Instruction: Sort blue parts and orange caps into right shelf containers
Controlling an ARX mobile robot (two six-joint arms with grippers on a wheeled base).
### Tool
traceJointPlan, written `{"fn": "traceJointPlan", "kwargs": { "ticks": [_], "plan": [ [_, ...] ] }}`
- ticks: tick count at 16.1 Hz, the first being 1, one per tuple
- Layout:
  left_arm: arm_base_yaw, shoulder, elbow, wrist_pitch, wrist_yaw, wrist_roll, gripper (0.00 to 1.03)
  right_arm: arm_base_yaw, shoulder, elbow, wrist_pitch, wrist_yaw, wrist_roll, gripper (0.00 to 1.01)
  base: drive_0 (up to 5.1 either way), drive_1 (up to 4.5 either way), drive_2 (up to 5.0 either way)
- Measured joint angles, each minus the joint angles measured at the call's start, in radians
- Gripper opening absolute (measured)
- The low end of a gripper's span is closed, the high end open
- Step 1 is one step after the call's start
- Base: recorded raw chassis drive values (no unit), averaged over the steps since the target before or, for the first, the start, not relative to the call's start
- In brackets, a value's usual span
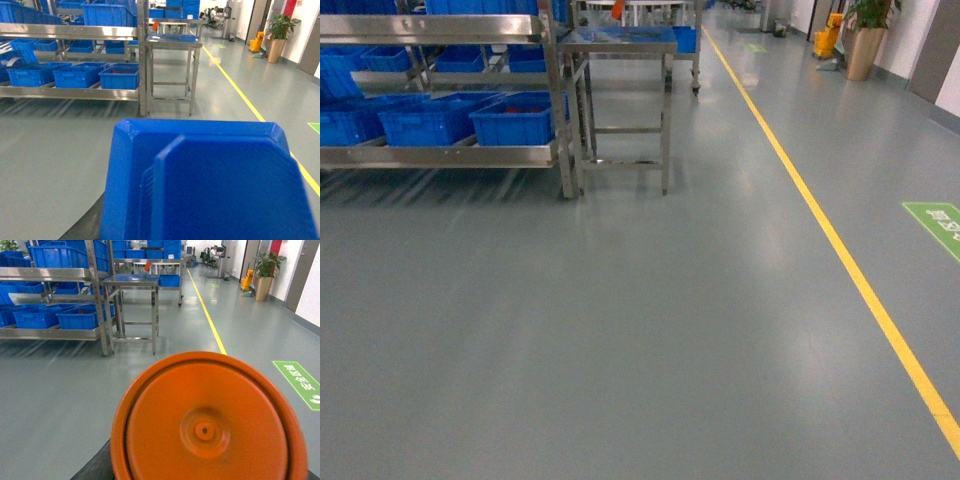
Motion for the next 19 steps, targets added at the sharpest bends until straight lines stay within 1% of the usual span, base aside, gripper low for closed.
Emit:
{"fn": "traceJointPlan", "kwargs": {
  "ticks": [16, 19],
  "plan": [
    [0.000, 0.000, 0.000, 0.000, 0.001, 0.000, 0.43, 0.000, 0.000, 0.000, -0.003, 0.000, 0.000, 0.44, -1.6, -1.61, -1.6],
    [0.000, 0.000, 0.000, -0.001, 0.001, 0.000, 0.43, 0.000, 0.000, 0.000, -0.005, 0.000, 0.000, 0.44, 0.0, 4.35, -4.3]
  ]
}}
